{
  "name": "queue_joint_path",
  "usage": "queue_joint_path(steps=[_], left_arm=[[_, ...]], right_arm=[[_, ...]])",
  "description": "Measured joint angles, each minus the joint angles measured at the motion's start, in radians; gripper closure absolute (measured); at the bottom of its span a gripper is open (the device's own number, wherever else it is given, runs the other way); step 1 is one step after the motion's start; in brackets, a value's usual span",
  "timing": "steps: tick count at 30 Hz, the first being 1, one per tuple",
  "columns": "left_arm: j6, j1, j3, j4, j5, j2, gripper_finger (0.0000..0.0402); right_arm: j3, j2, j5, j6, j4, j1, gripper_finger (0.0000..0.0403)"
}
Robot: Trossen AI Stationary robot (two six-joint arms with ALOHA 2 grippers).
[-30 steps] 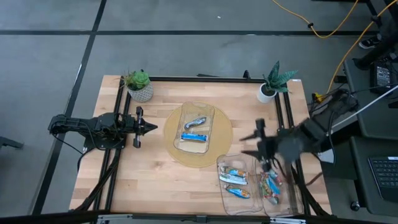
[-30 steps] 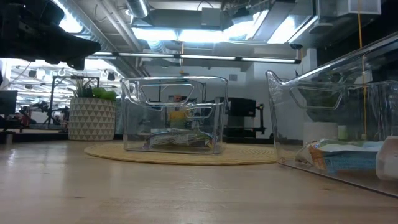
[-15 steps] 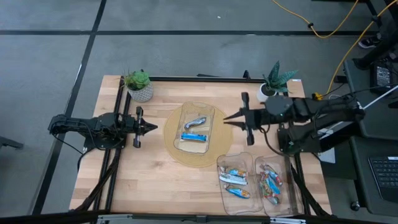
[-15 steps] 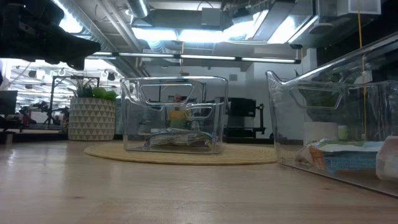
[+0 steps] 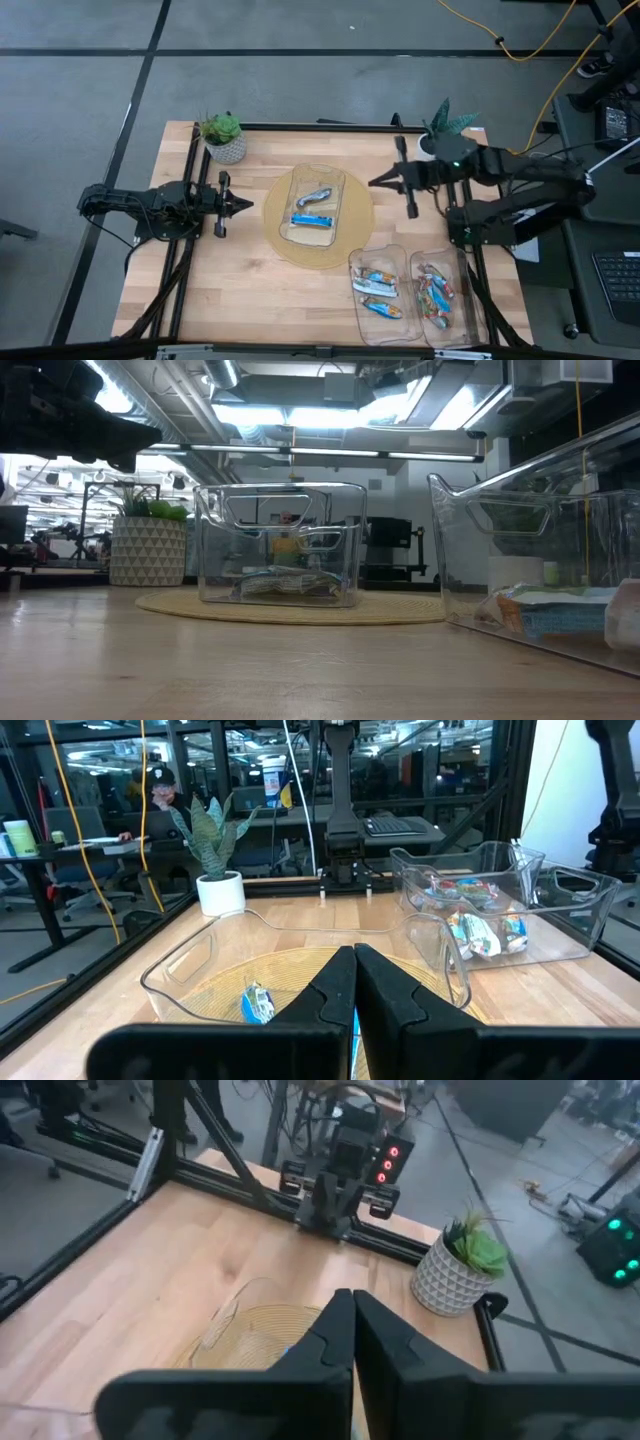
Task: Pick and place Granola Bars by type
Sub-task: Return to Home Position
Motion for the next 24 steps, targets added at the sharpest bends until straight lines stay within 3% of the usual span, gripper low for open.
queue_joint_path(steps=[4,11,18,24], left_arm=[[0.000,0.000,0.000,0.000,0.000,0.000,0.0400],[0.000,0.000,0.000,0.000,0.000,0.000,0.0400],[0.000,0.000,0.000,0.000,0.000,0.000,0.0400],[0.000,0.000,0.000,-0.001,0.001,0.003,0.0400]], right_arm=[[-0.189,-0.161,-0.003,0.030,0.102,-0.009,0.0399],[-0.625,-0.589,-0.002,0.195,0.339,-0.048,0.0399],[-0.872,-1.070,0.021,0.354,0.419,-0.057,0.0399],[-0.881,-1.031,0.052,0.320,0.482,-0.054,0.0399]])
